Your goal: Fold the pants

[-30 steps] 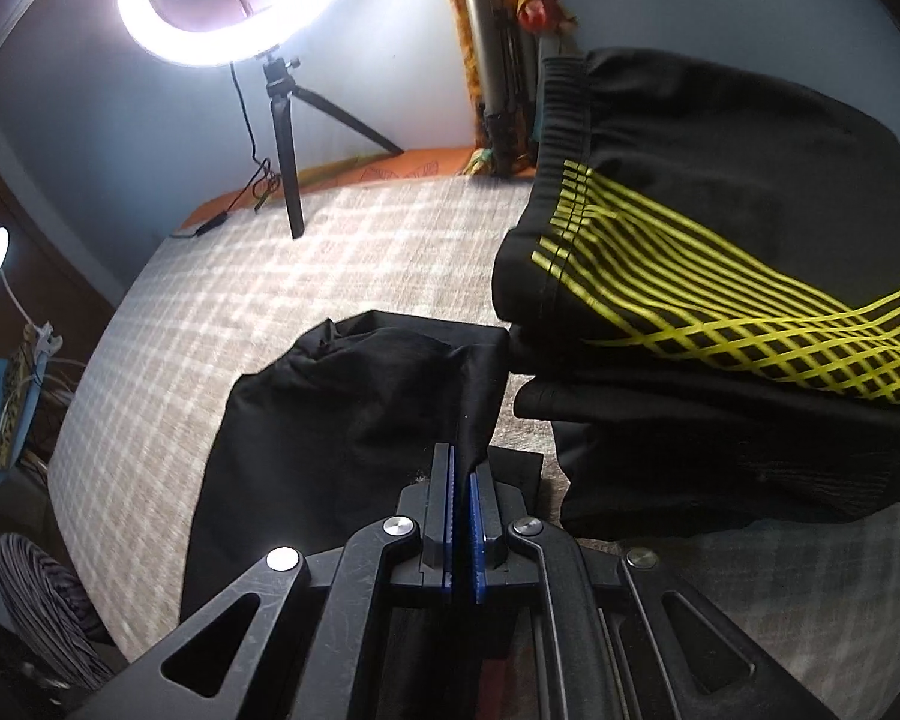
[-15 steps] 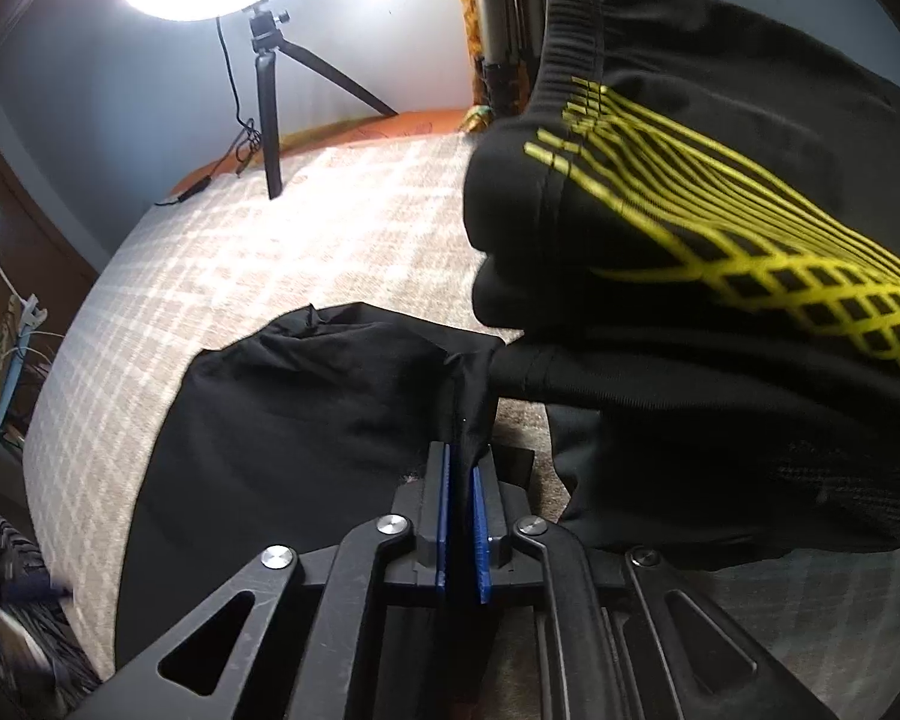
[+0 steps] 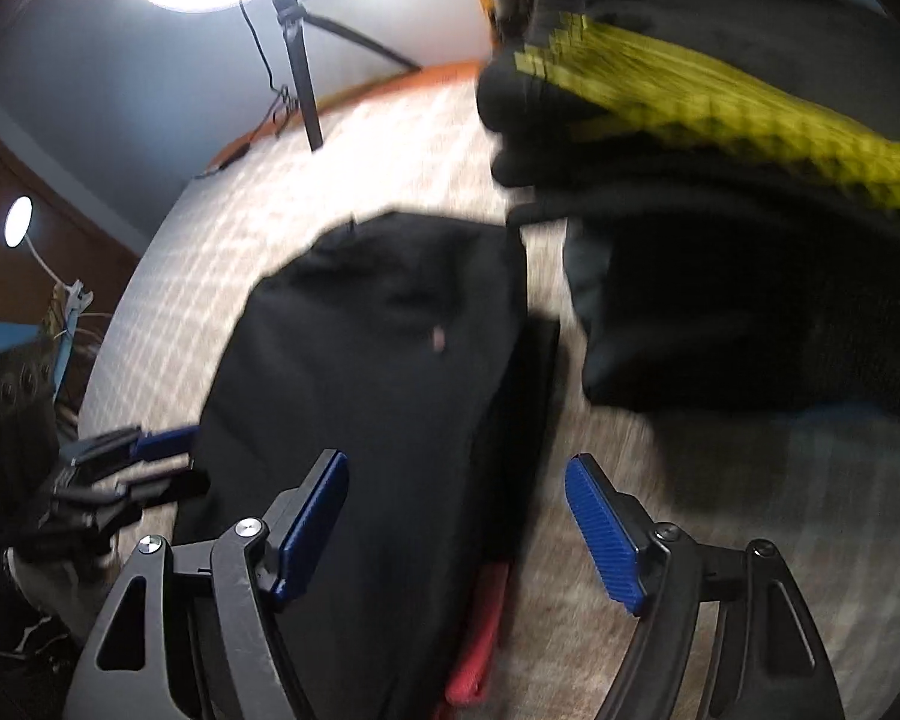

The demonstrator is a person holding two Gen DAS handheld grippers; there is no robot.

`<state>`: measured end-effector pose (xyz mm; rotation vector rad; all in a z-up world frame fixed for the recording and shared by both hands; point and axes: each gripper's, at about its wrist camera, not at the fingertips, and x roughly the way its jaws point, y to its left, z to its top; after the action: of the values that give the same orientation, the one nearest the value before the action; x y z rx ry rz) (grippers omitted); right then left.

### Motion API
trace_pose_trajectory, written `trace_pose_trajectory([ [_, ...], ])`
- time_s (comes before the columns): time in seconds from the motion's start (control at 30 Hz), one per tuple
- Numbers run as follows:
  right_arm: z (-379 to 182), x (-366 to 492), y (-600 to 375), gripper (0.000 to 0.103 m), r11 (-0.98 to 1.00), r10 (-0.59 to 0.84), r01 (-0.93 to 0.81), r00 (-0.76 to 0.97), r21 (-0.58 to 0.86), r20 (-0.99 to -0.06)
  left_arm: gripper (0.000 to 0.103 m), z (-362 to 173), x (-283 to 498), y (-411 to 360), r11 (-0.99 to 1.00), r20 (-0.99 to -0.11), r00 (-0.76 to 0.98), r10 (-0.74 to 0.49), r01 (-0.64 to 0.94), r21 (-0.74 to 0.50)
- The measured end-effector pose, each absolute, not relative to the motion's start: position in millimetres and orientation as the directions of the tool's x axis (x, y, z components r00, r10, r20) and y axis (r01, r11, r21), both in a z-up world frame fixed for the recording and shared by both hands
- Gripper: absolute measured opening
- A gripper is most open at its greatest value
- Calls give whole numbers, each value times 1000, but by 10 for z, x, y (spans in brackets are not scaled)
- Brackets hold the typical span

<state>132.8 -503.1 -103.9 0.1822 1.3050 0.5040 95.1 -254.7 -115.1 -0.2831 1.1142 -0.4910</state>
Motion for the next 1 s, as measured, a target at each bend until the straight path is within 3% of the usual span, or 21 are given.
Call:
trace_pose_trajectory([
  [0.3,-1246,1227,-5221,80,820,565,-211,157,531,-810,52,-1280,1036,-2549,838,-768,336,-545,199,-508],
  [0.4,-1248,1156,-5271,63,789,605,-230,132,570,-785,52,-1291,1051,-2564,832,-758,343,-555,207,-515],
  [0.5,-1271,1120,-5268,60,773,625,-238,130,588,-769,51,-1298,1079,-2585,827,-750,348,-562,212,-521],
  [0.63,-1296,1080,-5368,38,771,635,-193,149,607,-758,50,-1305,1114,-2625,826,-745,357,-564,223,-518],
  [0.73,-1293,1032,-5427,31,766,642,-165,167,621,-748,47,-1306,1119,-2636,832,-749,363,-555,218,-510],
  [0.87,-1233,980,-5428,30,780,625,-189,184,597,-758,43,-1301,1119,-2655,840,-754,371,-543,226,-494],
  [1.0,-1248,971,-5449,51,784,620,-174,171,595,-766,42,-1304,1121,-2662,844,-758,372,-536,234,-483],
])
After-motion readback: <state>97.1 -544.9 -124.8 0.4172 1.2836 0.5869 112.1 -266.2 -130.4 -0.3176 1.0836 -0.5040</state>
